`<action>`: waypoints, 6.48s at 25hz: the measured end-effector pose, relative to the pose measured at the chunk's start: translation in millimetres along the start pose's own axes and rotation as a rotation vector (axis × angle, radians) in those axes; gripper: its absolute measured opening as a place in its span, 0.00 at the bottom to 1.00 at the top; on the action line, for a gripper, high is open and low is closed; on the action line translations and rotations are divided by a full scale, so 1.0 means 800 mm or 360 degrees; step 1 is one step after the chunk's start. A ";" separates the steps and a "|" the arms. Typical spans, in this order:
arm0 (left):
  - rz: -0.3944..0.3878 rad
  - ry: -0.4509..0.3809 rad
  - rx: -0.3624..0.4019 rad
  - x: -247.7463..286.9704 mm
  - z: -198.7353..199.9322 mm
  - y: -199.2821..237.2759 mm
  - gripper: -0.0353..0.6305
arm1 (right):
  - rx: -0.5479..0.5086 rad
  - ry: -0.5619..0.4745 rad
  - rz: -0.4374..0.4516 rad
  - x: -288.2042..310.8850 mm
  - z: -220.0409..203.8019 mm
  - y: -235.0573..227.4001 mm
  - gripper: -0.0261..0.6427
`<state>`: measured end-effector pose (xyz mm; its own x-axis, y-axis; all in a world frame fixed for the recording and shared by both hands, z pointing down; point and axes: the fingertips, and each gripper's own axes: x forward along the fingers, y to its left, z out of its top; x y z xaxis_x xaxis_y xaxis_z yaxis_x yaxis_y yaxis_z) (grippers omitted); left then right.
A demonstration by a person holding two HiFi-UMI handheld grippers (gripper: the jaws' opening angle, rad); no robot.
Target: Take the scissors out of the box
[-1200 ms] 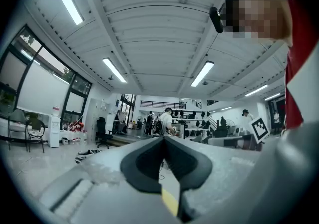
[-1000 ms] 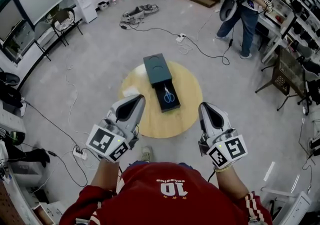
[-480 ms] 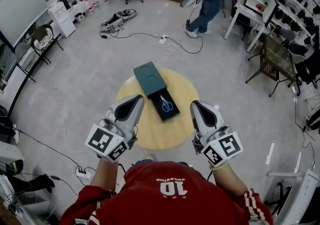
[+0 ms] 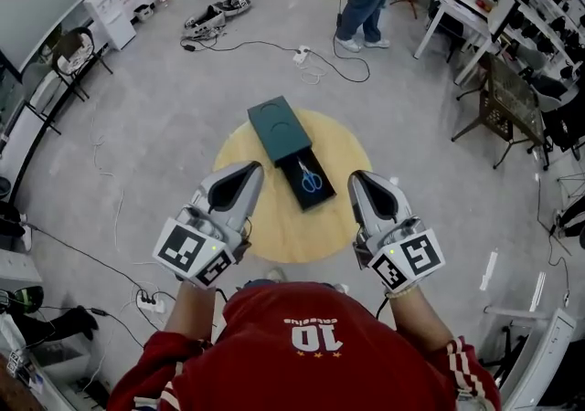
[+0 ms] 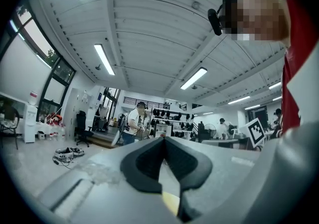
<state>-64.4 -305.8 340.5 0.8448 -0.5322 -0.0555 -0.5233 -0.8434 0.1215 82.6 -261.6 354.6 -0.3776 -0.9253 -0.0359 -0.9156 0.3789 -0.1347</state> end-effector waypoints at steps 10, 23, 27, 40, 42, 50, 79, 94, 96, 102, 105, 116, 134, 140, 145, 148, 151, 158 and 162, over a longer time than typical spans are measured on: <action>0.0015 0.0023 -0.0049 -0.012 -0.017 0.014 0.06 | 0.0036 0.0149 0.0017 0.021 -0.045 -0.004 0.27; 0.0020 0.0067 -0.0099 -0.023 -0.040 0.048 0.06 | 0.0109 0.0585 0.0006 0.062 -0.203 -0.033 0.25; 0.0026 0.0070 -0.0102 -0.026 -0.045 0.065 0.06 | 0.0171 0.0759 -0.0046 0.077 -0.273 -0.053 0.29; 0.0004 0.0118 0.0072 -0.006 -0.054 0.096 0.06 | 0.0243 0.1265 -0.0219 0.114 -0.481 -0.109 0.30; -0.0015 0.0154 0.0118 0.003 -0.062 0.096 0.06 | 0.0249 0.1331 -0.0258 0.118 -0.503 -0.121 0.30; -0.0066 0.0218 0.0075 0.027 -0.093 0.105 0.06 | 0.0232 0.1625 -0.0356 0.123 -0.559 -0.149 0.29; -0.0021 0.0274 -0.0023 0.012 -0.112 0.124 0.06 | 0.0223 0.2202 -0.0321 0.108 -0.595 -0.163 0.14; -0.0014 0.0237 -0.0040 0.001 -0.103 0.110 0.06 | 0.0202 0.2123 -0.0245 0.085 -0.563 -0.141 0.14; -0.0002 0.0226 -0.0047 0.004 -0.101 0.107 0.06 | 0.0199 0.2071 -0.0250 0.080 -0.556 -0.143 0.14; 0.0011 0.0197 -0.0008 0.011 -0.086 0.088 0.06 | 0.0183 0.1807 -0.0227 0.085 -0.506 -0.143 0.14; 0.0016 0.0193 0.0001 0.012 -0.083 0.076 0.06 | 0.0158 0.1691 -0.0201 0.084 -0.472 -0.140 0.14; 0.0081 0.0149 -0.0051 0.013 -0.075 0.019 0.06 | 0.0006 0.1120 -0.0039 0.047 -0.299 -0.102 0.14; 0.0192 0.0021 0.0081 0.018 -0.019 -0.086 0.06 | -0.0255 0.0243 0.0218 -0.058 -0.025 -0.013 0.14; 0.0199 -0.0023 0.0038 0.002 -0.005 -0.098 0.06 | -0.0194 0.0082 0.0231 -0.074 0.015 0.004 0.14; 0.0232 -0.0044 0.0063 -0.012 0.006 -0.100 0.06 | -0.0166 0.0027 0.0198 -0.076 0.028 0.013 0.14; 0.0245 -0.0052 0.0097 -0.013 0.014 -0.096 0.06 | -0.0157 0.0034 0.0177 -0.072 0.028 0.016 0.14; 0.0267 -0.0049 0.0131 -0.012 0.013 -0.097 0.06 | -0.0148 0.0039 0.0152 -0.078 0.024 0.010 0.14; 0.0276 -0.0055 0.0111 -0.014 0.016 -0.092 0.06 | -0.0154 0.0026 0.0096 -0.075 0.030 0.007 0.14; 0.0271 -0.0064 0.0105 -0.014 0.016 -0.088 0.06 | -0.0172 0.0032 0.0098 -0.069 0.027 0.009 0.14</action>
<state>-38.3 -241.5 319.5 0.7388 -0.6692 -0.0797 -0.6658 -0.7431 0.0675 99.6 -207.8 334.1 -0.4355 -0.8999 -0.0211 -0.8996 0.4360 -0.0252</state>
